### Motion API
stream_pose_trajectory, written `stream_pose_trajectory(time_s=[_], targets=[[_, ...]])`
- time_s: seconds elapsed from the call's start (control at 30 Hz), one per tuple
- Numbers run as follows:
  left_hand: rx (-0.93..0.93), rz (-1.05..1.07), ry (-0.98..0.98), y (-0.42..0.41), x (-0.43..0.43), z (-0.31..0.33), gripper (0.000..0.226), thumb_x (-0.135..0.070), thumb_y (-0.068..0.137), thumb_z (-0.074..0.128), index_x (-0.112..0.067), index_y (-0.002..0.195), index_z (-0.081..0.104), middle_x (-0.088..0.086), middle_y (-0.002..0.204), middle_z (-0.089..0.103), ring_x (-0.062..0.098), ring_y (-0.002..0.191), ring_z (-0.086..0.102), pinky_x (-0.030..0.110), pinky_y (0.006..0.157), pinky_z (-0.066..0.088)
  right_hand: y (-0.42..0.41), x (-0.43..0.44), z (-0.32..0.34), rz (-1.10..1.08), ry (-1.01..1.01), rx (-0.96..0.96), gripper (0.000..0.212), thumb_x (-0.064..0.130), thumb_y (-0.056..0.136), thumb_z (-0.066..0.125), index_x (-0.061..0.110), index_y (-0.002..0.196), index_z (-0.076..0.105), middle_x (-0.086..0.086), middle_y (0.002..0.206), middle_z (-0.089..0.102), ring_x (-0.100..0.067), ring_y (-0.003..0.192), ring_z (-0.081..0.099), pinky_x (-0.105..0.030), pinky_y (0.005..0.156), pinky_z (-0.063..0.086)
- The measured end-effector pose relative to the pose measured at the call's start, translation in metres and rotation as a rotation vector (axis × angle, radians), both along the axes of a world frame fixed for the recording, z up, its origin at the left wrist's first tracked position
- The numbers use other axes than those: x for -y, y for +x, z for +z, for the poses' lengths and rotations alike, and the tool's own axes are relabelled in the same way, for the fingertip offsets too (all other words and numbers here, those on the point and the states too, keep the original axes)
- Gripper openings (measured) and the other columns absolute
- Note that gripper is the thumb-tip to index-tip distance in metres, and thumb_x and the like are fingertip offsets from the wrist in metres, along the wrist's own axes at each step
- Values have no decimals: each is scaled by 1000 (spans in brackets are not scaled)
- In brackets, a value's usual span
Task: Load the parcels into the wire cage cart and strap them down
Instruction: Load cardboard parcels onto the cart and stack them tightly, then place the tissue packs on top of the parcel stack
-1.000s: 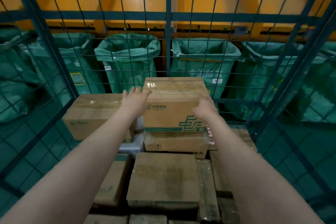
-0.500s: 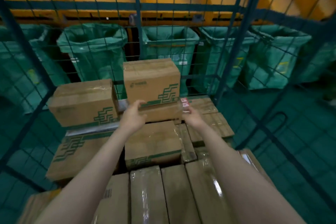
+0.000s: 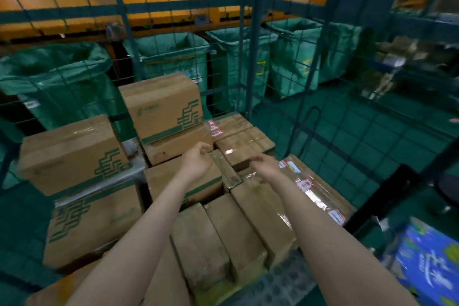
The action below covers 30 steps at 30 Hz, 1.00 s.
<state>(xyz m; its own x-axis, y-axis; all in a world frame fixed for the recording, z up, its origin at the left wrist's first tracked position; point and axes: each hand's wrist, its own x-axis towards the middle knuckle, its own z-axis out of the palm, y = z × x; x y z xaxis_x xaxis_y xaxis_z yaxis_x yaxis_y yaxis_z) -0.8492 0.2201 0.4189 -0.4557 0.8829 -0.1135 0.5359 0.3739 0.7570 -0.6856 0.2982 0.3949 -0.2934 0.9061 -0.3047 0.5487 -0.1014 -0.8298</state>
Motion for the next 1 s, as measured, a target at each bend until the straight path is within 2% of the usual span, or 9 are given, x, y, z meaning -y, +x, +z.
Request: stream_pose_trajectory(time_s=[0.1, 0.2, 0.27, 0.33, 0.47, 0.67, 0.83, 0.9, 1.0], targets=[[42, -63, 1, 28, 3, -6, 33, -5, 94, 49, -13, 125, 50, 5, 121, 53, 12, 93, 49, 22, 73, 39, 29, 15, -3, -23, -14, 28, 35, 15, 92, 44, 17, 125, 58, 1, 106, 54, -17, 92, 51, -24, 63, 44], [47, -137, -33, 57, 5, -13, 34, -4, 92, 50, -10, 125, 52, 3, 110, 54, 15, 97, 49, 22, 78, 38, 63, 29, -7, -69, -49, 30, 36, 15, 94, 44, 17, 128, 55, -3, 115, 55, -18, 92, 51, -24, 65, 44], [47, -192, -35, 76, 3, -16, 35, -2, 89, 51, -8, 124, 54, 7, 115, 56, 17, 100, 51, 22, 79, 39, 87, 36, -5, -131, -64, 22, 33, 13, 94, 45, 13, 125, 57, -4, 110, 55, -20, 92, 51, -28, 69, 44], [51, -228, -38, 92, 0, -16, 37, -2, 88, 53, -9, 124, 54, 7, 116, 56, 16, 98, 51, 22, 79, 40, 108, 41, -6, -180, -71, 33, 31, 12, 93, 45, 11, 120, 60, -3, 101, 54, -19, 85, 51, -29, 65, 45], [43, -292, -62, 134, -6, -15, 33, -10, 91, 53, -15, 123, 56, 4, 120, 56, 17, 101, 52, 22, 79, 39, 151, 53, -9, -235, -91, 47, 31, 16, 93, 46, 14, 120, 61, -2, 98, 55, -18, 78, 51, -25, 59, 42], [-26, -351, -84, 201, -3, -24, 30, -10, 91, 51, -14, 121, 57, 4, 125, 58, 22, 115, 53, 22, 85, 39, 217, 73, -18, -279, -111, 78, 31, 10, 92, 45, 11, 118, 62, 8, 70, 47, -11, 67, 45, -19, 54, 34], [-1, -353, -112, 253, 8, -26, 30, -8, 93, 50, -14, 122, 56, 6, 127, 56, 21, 115, 52, 22, 81, 37, 269, 83, -18, -306, -121, 85, 32, 9, 93, 43, 12, 117, 62, 4, 75, 52, -11, 65, 48, -20, 52, 37], [-2, -348, -106, 264, 13, -25, 29, -9, 93, 50, -13, 121, 56, 7, 124, 57, 20, 106, 53, 20, 76, 36, 278, 85, -17, -289, -118, 82, 32, 10, 92, 43, 11, 117, 63, -2, 84, 55, -16, 72, 50, -22, 52, 38], [22, -311, -97, 282, 19, -27, 28, -7, 92, 51, -9, 119, 58, 10, 120, 60, 21, 102, 54, 20, 75, 38, 289, 88, -21, -236, -103, 68, 32, 10, 93, 44, 9, 120, 62, -3, 99, 52, -18, 87, 48, -25, 65, 41]])
